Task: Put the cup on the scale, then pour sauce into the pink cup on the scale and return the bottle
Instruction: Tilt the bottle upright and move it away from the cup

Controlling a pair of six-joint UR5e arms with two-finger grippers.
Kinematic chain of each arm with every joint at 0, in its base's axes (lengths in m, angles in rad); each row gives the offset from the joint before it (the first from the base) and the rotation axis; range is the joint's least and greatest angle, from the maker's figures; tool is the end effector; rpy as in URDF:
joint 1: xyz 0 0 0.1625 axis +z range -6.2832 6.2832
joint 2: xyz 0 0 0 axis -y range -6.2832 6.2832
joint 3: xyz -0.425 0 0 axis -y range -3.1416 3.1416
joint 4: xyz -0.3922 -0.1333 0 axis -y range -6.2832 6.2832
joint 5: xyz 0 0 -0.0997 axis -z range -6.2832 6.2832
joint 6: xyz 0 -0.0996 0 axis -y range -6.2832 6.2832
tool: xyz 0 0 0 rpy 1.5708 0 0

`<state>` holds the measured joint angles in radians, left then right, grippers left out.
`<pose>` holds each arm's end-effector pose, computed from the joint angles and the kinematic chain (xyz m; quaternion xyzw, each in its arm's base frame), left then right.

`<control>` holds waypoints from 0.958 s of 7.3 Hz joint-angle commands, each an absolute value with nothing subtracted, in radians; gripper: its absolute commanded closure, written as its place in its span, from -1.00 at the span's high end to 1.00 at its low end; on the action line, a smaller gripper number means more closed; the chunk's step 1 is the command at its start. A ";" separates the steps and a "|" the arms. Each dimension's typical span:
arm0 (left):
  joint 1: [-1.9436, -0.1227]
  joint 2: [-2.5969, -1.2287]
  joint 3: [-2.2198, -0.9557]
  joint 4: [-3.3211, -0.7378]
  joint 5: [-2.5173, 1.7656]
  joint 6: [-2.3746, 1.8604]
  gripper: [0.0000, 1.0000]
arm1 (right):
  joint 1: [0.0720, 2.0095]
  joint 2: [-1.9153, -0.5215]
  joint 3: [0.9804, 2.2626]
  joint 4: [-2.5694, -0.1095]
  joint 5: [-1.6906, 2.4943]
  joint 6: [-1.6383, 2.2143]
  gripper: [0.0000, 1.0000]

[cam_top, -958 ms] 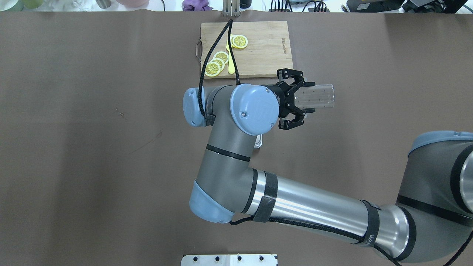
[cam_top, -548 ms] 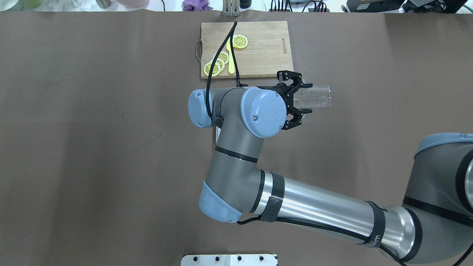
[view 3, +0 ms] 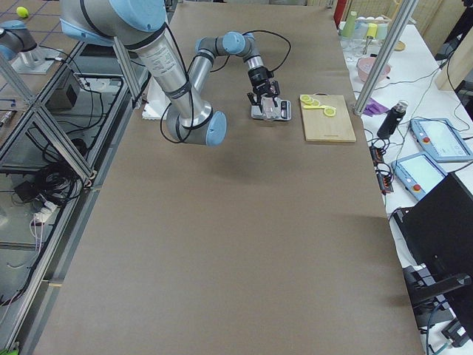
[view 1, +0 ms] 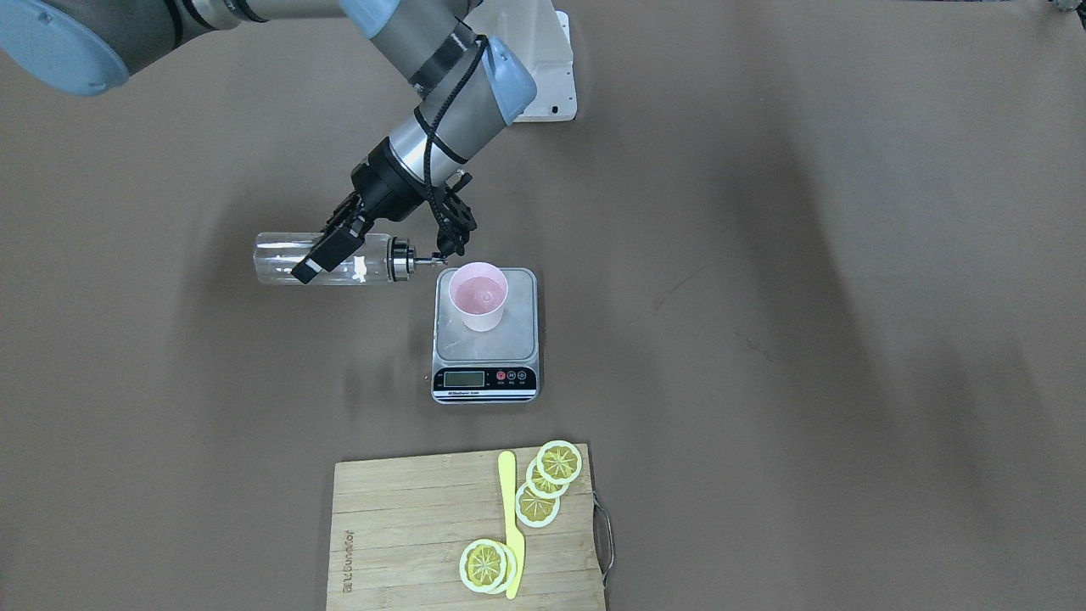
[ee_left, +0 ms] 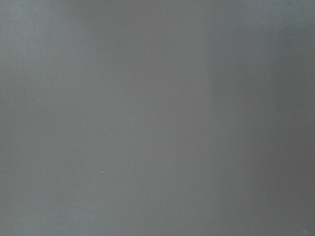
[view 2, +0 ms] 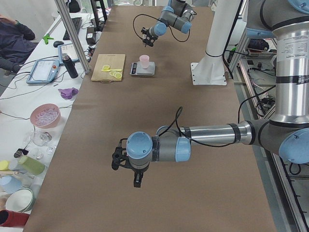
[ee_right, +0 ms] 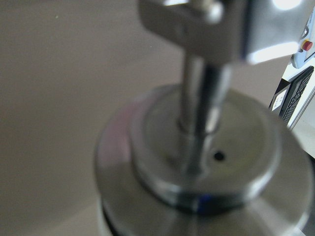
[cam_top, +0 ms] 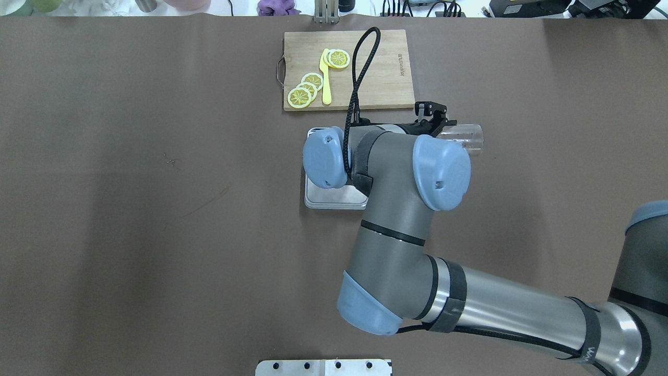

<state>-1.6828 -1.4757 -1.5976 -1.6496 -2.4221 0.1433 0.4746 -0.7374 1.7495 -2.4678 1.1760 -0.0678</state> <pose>-0.1085 -0.4420 0.6769 0.0573 0.4089 0.0164 0.9106 -0.4838 -0.4415 0.1956 0.1454 0.1427 -0.5287 0.8240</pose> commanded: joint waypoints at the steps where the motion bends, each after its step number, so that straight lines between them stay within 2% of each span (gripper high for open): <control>1: -1.683 -1.476 -1.597 -1.657 -2.422 0.144 0.96 | 0.527 -0.803 1.862 -2.348 1.263 -0.109 -1.00; 5: -1.683 -1.476 -1.597 -1.657 -2.424 0.144 0.96 | 0.645 -1.001 2.006 -2.009 1.489 -0.152 -1.00; 7: -1.683 -1.476 -1.597 -1.657 -2.422 0.144 0.96 | 0.687 -1.096 2.020 -1.839 1.581 -0.150 -1.00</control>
<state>-1.6828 -1.4757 -1.5968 -1.6567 -2.4225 0.1442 0.6603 -1.0368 2.0088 -1.9471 1.5193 -0.1507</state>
